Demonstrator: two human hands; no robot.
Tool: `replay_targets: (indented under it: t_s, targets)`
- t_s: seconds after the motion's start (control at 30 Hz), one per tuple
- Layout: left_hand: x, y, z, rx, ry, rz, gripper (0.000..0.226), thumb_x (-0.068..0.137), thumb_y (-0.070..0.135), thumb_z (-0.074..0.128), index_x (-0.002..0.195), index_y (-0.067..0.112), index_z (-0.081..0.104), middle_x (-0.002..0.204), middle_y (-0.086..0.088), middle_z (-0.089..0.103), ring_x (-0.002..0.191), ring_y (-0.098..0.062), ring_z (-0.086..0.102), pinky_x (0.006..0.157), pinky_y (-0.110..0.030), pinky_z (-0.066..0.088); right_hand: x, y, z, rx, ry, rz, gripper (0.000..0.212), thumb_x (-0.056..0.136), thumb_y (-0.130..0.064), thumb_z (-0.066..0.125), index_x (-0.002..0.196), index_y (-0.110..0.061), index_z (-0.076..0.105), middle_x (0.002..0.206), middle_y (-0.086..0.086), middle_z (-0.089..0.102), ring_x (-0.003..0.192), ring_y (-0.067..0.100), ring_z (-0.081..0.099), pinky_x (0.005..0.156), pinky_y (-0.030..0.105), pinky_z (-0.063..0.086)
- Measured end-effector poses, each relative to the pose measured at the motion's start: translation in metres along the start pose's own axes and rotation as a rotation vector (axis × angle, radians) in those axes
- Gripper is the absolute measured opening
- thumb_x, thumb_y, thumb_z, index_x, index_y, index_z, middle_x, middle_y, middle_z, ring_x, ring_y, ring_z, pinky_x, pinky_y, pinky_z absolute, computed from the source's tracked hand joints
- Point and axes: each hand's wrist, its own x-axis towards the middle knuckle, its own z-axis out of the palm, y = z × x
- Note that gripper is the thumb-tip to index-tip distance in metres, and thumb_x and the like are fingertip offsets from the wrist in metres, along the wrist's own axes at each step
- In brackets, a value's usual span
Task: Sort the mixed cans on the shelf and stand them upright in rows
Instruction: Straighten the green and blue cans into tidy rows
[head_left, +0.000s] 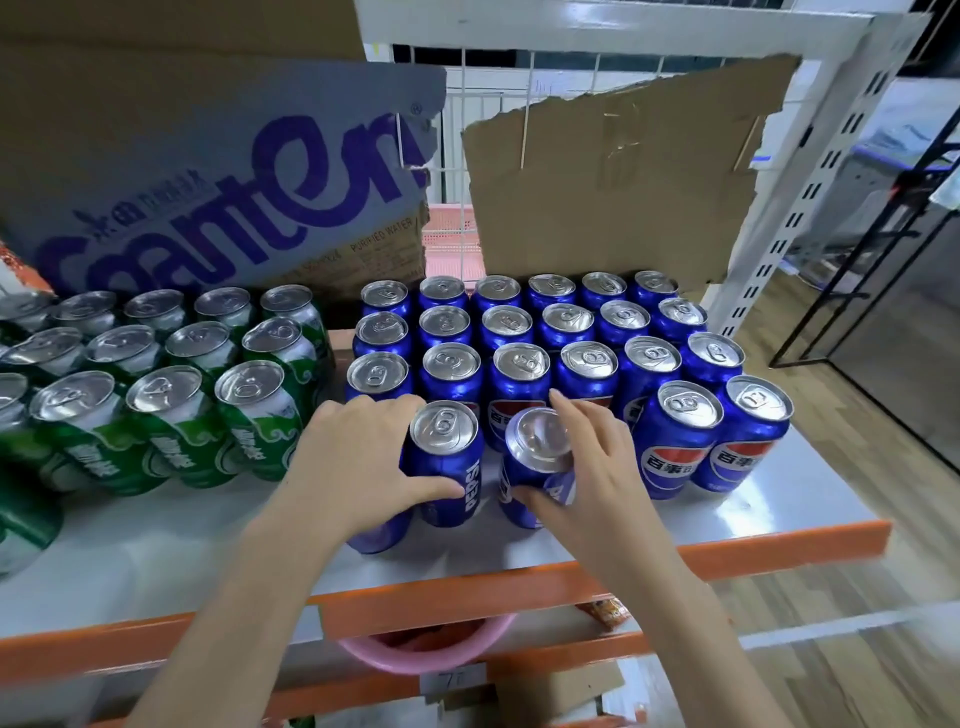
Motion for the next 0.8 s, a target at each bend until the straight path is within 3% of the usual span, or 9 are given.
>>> replay_targets:
  t_s: [0.13, 0.23, 0.3, 0.37, 0.5, 0.6, 0.67, 0.73, 0.8]
  targets:
    - [0.002, 0.0, 0.003, 0.082, -0.056, 0.009, 0.072, 0.067, 0.079, 0.05, 0.118, 0.028, 0.041, 0.106, 0.01, 0.059, 0.1, -0.015, 0.052, 0.077, -0.029, 0.031, -0.008, 0.005, 0.004, 0.259, -0.069, 0.221, 0.111, 0.066, -0.023, 0.084, 0.145, -0.027, 0.006, 0.134, -0.011, 0.033, 0.125, 0.001, 0.03, 0.097, 0.008, 0.024]
    - [0.002, -0.002, 0.003, 0.076, -0.032, 0.02, 0.069, 0.065, 0.08, 0.05, 0.111, 0.029, 0.043, 0.102, 0.012, 0.058, 0.097, -0.013, 0.051, 0.077, -0.028, 0.03, -0.015, 0.017, 0.017, 0.37, -0.165, 0.308, 0.103, 0.063, -0.024, 0.085, 0.143, -0.029, 0.021, 0.124, -0.026, 0.045, 0.115, -0.006, 0.042, 0.083, -0.002, 0.031]
    - [0.003, -0.002, 0.002, 0.062, 0.011, 0.05, 0.063, 0.064, 0.078, 0.054, 0.103, 0.03, 0.047, 0.096, 0.013, 0.057, 0.092, -0.012, 0.05, 0.077, -0.028, 0.025, -0.017, 0.023, 0.023, 0.393, -0.214, 0.327, 0.084, 0.061, -0.027, 0.086, 0.128, -0.035, 0.035, 0.113, -0.029, 0.054, 0.106, -0.001, 0.054, 0.079, 0.005, 0.04]
    - [0.003, -0.001, 0.0, 0.027, 0.04, 0.102, 0.058, 0.063, 0.074, 0.059, 0.102, 0.033, 0.051, 0.094, 0.014, 0.058, 0.092, -0.011, 0.049, 0.079, -0.028, 0.023, -0.018, 0.027, 0.025, 0.44, -0.211, 0.354, 0.071, 0.059, -0.027, 0.087, 0.116, -0.035, 0.045, 0.11, -0.021, 0.062, 0.102, 0.0, 0.059, 0.083, 0.02, 0.048]
    - [0.005, 0.001, -0.001, 0.01, 0.018, 0.202, 0.06, 0.059, 0.07, 0.056, 0.106, 0.033, 0.051, 0.095, 0.014, 0.06, 0.095, -0.01, 0.051, 0.083, -0.026, 0.022, -0.021, 0.026, 0.013, 0.494, -0.139, 0.388, 0.067, 0.048, -0.033, 0.088, 0.105, -0.035, 0.051, 0.102, -0.009, 0.064, 0.092, 0.009, 0.062, 0.08, 0.037, 0.052]
    - [0.011, 0.001, -0.002, 0.031, 0.012, 0.214, 0.063, 0.054, 0.075, 0.043, 0.098, 0.031, 0.053, 0.088, 0.013, 0.06, 0.088, -0.012, 0.053, 0.085, -0.028, 0.027, -0.024, 0.02, -0.013, 0.378, -0.031, 0.369, 0.068, 0.045, -0.044, 0.079, 0.104, -0.045, 0.047, 0.107, -0.01, 0.057, 0.098, 0.006, 0.057, 0.084, 0.034, 0.049]
    - [0.015, 0.005, -0.002, 0.052, -0.002, 0.225, 0.066, 0.052, 0.078, 0.035, 0.095, 0.031, 0.053, 0.086, 0.013, 0.058, 0.085, -0.012, 0.052, 0.085, -0.029, 0.028, -0.022, 0.012, -0.036, 0.306, 0.057, 0.349, 0.065, 0.049, -0.039, 0.08, 0.105, -0.043, 0.048, 0.105, -0.011, 0.056, 0.097, 0.004, 0.055, 0.082, 0.029, 0.047]
    - [0.017, 0.011, -0.002, 0.008, -0.03, 0.245, 0.059, 0.055, 0.072, 0.044, 0.097, 0.031, 0.053, 0.089, 0.013, 0.058, 0.088, -0.013, 0.051, 0.084, -0.03, 0.03, -0.018, 0.006, -0.055, 0.239, 0.093, 0.328, 0.066, 0.055, -0.029, 0.085, 0.111, -0.036, 0.049, 0.107, -0.012, 0.055, 0.099, 0.002, 0.054, 0.081, 0.023, 0.045]
    - [0.018, 0.019, -0.004, -0.106, -0.06, 0.293, 0.049, 0.058, 0.056, 0.061, 0.099, 0.031, 0.054, 0.091, 0.013, 0.059, 0.089, -0.014, 0.052, 0.082, -0.032, 0.036, -0.013, 0.0, -0.065, 0.159, 0.061, 0.296, 0.071, 0.058, -0.024, 0.084, 0.12, -0.029, 0.048, 0.114, -0.01, 0.055, 0.107, 0.006, 0.051, 0.087, 0.027, 0.045]
